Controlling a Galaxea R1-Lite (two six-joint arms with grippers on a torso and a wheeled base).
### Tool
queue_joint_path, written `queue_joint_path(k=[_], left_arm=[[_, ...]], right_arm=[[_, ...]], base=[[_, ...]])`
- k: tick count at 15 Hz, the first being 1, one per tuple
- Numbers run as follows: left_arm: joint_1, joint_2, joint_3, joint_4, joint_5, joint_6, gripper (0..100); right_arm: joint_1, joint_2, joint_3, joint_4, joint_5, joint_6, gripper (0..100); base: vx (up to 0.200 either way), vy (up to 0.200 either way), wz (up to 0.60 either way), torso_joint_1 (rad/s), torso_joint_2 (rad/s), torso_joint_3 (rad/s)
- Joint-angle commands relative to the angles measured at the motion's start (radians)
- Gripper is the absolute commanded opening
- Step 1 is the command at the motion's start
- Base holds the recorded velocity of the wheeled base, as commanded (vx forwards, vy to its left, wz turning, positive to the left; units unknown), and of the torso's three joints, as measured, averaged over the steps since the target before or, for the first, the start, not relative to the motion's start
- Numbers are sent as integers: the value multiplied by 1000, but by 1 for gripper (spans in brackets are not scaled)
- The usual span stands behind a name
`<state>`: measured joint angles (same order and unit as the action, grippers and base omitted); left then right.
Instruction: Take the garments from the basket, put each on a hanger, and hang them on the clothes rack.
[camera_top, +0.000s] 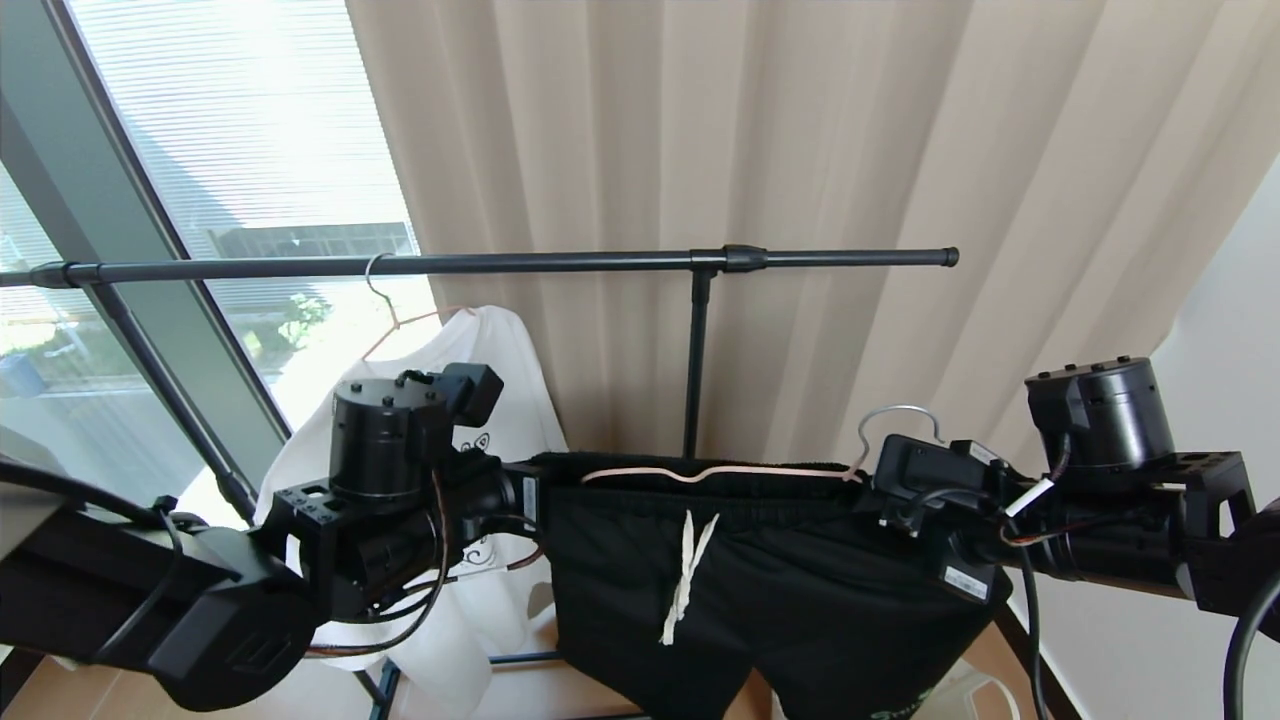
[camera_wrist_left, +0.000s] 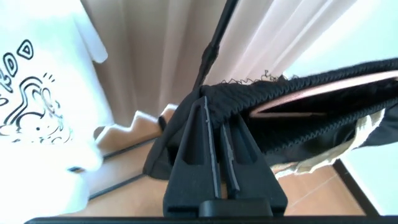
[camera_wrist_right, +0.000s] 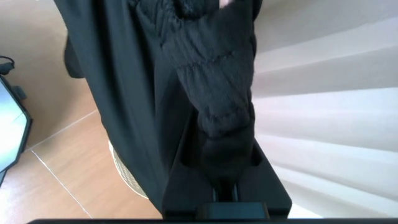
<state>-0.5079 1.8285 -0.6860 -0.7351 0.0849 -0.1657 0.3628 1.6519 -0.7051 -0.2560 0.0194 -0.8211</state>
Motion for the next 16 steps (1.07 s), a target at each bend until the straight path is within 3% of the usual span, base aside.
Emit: queue_joint_path(k=[1,5,12,16], left_arm=[[2,-49,-76,52,36,11,0],[-3,-94,-147,175,53,29,0],[-104,-190,-300,503,70,29,0],[-164,-178,-365,591,87,29,0]], right_arm=[[-2,0,-1,0,-1,-3,0],[-4,29,-5,-8,-49,-15,0],[-2,135,-1,-121,-79,-15,0],[-2,132,-8,-140,-78,-7,0]], base=[[0,0,0,0,0,0],[0,0,0,0,0,0],[0,0,0,0,0,0],[0,0,0,0,0,0]])
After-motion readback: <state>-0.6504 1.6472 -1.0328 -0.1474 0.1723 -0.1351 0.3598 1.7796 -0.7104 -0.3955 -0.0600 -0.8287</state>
